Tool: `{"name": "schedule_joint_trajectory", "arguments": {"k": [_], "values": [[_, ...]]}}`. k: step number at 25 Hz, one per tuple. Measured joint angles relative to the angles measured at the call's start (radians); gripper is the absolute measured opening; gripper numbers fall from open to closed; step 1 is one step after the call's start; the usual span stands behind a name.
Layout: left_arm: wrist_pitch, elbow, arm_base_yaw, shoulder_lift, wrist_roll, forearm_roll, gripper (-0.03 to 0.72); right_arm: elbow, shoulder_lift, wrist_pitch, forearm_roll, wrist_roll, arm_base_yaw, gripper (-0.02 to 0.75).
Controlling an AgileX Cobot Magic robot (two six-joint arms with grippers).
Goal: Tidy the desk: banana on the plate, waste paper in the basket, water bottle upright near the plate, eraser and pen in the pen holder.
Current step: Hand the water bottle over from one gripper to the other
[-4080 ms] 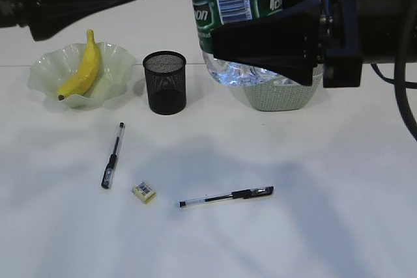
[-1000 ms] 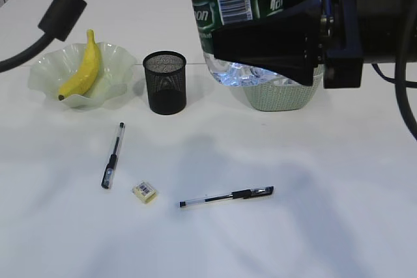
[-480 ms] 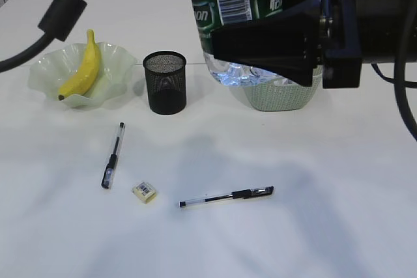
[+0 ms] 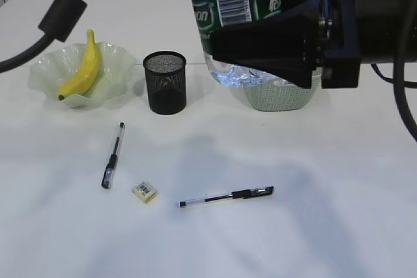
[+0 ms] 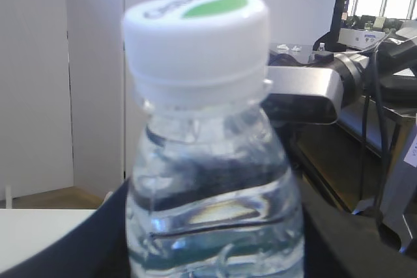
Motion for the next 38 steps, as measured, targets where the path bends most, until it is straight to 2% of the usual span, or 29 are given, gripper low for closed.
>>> {"name": "schedule_joint_trajectory", "arguments": {"k": [17,25,30,34,38], "values": [[-0.003,-0.005,-0.002,0.0,0.023,-0.002,0.391,0.0,-0.035,-0.039,-0.044,0.027,0.0,0.473],[-0.012,-0.005,0.0,0.0,0.023,0.0,0.382,0.0,-0.035,-0.063,-0.044,0.029,0.003,0.524],[-0.025,-0.005,0.0,0.0,0.023,0.0,0.382,0.0,-0.039,-0.084,-0.042,0.029,0.004,0.526],[-0.026,-0.005,0.011,0.0,0.023,-0.001,0.38,0.0,-0.039,-0.09,-0.042,0.029,0.004,0.528],[-0.03,-0.005,0.044,0.002,0.023,0.034,0.379,0.0,-0.046,-0.107,-0.042,0.029,0.004,0.567]]}}
